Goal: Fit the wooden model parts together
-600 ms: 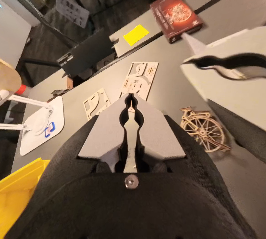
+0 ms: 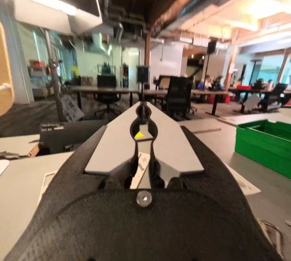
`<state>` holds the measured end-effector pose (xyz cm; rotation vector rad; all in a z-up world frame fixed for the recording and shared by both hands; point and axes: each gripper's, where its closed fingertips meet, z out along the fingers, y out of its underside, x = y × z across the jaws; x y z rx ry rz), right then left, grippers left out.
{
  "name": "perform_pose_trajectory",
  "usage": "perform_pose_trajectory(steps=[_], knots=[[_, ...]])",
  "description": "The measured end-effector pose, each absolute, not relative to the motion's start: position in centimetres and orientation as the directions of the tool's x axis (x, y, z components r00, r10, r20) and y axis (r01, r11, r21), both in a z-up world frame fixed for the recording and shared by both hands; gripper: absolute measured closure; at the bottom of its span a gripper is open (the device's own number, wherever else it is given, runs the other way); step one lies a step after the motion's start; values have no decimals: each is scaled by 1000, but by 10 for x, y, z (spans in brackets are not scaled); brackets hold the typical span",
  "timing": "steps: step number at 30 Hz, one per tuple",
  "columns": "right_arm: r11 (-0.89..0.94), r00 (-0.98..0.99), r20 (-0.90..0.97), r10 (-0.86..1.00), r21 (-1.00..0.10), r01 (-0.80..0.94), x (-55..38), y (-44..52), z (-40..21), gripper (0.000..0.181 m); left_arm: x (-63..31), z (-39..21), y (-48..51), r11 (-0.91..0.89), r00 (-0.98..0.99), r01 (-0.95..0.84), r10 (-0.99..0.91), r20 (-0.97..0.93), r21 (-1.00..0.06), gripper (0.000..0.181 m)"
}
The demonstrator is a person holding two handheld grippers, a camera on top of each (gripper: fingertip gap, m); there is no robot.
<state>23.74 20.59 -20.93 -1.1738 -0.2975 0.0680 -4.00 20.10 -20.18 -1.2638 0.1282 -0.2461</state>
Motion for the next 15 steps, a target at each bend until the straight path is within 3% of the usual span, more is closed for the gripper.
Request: perform_pose_trajectory(steps=[5,15], knots=[[553,938,346,-8,-780,292,253,206,-215,161,-35,-226,222,379,984,34,-175,-35,-925,162],[544,889,456,39,-756,364,230,203,-244,143,-2,-247,203,416,961,-97,-196,-193,-904,146]])
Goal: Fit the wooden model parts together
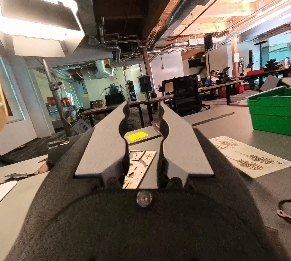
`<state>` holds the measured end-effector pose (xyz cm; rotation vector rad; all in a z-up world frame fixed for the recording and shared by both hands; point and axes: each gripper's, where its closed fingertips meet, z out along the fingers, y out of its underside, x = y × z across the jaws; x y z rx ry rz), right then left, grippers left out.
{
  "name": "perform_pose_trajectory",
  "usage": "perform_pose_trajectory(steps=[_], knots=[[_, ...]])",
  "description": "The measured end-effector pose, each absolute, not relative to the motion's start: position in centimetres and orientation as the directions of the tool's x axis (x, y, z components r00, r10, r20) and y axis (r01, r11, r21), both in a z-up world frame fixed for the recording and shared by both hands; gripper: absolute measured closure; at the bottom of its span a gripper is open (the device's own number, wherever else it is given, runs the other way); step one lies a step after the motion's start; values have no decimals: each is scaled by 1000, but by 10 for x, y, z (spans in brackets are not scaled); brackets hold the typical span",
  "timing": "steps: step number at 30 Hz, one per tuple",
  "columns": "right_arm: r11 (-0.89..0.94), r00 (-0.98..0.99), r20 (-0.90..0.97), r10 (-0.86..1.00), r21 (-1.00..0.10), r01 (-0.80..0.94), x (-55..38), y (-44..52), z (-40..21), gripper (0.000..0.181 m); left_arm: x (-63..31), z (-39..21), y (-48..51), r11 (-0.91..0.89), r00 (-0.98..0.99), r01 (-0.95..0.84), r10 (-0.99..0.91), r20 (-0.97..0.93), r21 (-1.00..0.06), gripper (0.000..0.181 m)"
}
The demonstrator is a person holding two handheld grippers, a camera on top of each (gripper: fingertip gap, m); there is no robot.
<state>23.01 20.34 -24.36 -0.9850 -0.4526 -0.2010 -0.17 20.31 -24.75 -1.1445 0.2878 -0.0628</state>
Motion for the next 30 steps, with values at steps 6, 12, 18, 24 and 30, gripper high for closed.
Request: perform_pose_trajectory(steps=[6,12,18,24,30], knots=[[560,886,462,48,-747,359,227,198,-243,139,10,-249,199,443,950,-106,-218,-222,-890,134],[606,883,469,30,-711,357,226,188,-233,131,16,-246,195,427,954,-15,-264,-141,-904,123],[570,904,427,23,-748,339,239,192,-239,126,11,-252,195,423,956,-49,-242,-165,-905,117],[514,913,382,145,-817,261,236,200,-249,128,-5,-261,201,362,959,18,-270,-87,-932,114],[528,868,480,125,-773,352,221,190,-254,133,17,-264,188,357,915,27,-386,-121,-934,118]])
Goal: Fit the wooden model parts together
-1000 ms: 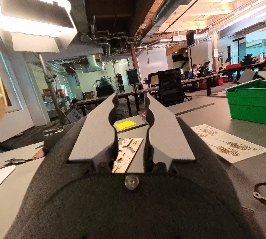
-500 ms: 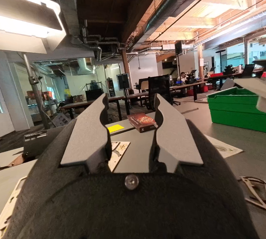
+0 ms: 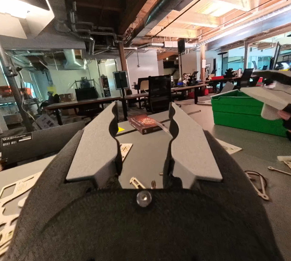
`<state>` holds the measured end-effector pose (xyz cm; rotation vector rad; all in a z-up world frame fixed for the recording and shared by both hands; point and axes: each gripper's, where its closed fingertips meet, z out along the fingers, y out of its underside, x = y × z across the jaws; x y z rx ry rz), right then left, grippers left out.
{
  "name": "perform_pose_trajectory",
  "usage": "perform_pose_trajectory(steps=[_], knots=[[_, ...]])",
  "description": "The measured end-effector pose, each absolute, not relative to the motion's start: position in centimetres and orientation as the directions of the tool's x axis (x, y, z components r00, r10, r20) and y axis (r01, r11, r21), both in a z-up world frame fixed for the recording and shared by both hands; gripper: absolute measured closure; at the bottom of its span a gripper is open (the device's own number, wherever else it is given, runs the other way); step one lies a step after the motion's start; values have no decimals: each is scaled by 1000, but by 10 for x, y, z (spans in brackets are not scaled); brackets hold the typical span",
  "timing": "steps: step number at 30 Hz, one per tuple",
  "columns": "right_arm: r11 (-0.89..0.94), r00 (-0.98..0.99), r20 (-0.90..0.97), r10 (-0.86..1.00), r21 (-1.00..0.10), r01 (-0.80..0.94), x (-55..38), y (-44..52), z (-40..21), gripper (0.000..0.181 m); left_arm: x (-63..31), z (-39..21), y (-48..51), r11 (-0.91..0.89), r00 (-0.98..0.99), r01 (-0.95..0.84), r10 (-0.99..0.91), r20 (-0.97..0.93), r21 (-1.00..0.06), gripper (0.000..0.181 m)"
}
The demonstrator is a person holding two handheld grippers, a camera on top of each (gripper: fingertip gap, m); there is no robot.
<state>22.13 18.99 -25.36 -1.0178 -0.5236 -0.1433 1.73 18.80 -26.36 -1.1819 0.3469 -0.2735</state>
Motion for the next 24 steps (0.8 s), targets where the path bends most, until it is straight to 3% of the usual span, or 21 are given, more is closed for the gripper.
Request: perform_pose_trajectory(steps=[10,15,17,19,22,24], knots=[[507,869,477,134,-786,353,224,182,-258,141,29,-270,178,349,903,-31,-392,-176,-937,121],[508,824,521,223,-783,358,205,181,-268,139,37,-275,175,332,882,-60,-424,-206,-941,120],[521,790,550,273,-774,359,195,179,-273,147,51,-277,168,357,842,-99,-467,-269,-929,115],[541,726,593,348,-759,361,175,172,-280,156,64,-281,161,376,797,-128,-512,-321,-918,125],[553,565,643,517,-755,354,140,157,-298,181,89,-288,141,420,666,-147,-627,-403,-896,173],[557,539,629,561,-768,315,134,151,-296,181,101,-295,132,418,588,-160,-687,-427,-894,181]])
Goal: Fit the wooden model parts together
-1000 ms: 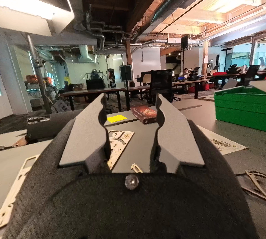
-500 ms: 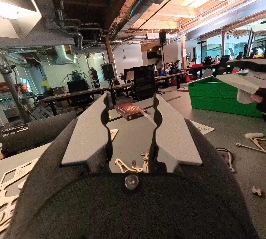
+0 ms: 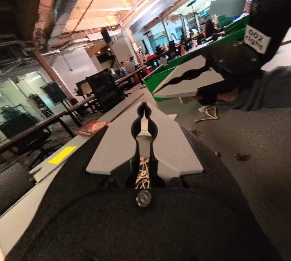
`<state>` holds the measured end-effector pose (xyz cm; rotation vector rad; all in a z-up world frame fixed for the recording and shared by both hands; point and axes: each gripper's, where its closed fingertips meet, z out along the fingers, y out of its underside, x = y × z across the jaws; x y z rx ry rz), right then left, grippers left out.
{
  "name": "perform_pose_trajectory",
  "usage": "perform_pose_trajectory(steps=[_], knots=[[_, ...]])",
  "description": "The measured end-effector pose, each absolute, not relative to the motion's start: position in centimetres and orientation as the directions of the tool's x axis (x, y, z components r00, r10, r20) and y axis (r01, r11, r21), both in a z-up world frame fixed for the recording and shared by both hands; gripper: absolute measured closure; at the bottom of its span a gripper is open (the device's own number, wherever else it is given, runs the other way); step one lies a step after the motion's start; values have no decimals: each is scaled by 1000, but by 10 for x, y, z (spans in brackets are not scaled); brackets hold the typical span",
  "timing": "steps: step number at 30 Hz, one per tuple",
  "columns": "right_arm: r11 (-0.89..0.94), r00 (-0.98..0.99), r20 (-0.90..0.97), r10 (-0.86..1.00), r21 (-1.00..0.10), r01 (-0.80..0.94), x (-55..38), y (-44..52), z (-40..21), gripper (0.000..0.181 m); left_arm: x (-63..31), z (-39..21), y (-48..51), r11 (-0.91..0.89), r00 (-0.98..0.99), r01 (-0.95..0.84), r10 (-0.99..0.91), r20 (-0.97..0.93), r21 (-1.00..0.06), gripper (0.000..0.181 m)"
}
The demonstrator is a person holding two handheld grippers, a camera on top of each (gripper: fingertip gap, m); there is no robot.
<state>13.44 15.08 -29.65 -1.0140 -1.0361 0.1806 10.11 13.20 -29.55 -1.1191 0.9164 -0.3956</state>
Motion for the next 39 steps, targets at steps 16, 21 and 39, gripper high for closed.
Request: perform_pose_trajectory(steps=[16,21,39], knots=[[508,766,639,71,-684,524,222,181,-267,181,62,-274,158,391,798,-75,-528,-290,-917,178],[496,781,622,54,-696,519,228,183,-266,181,51,-271,161,373,818,-16,-529,-226,-928,178],[512,823,540,175,-764,392,225,190,-265,181,57,-271,157,427,797,-102,-505,-330,-898,181]])
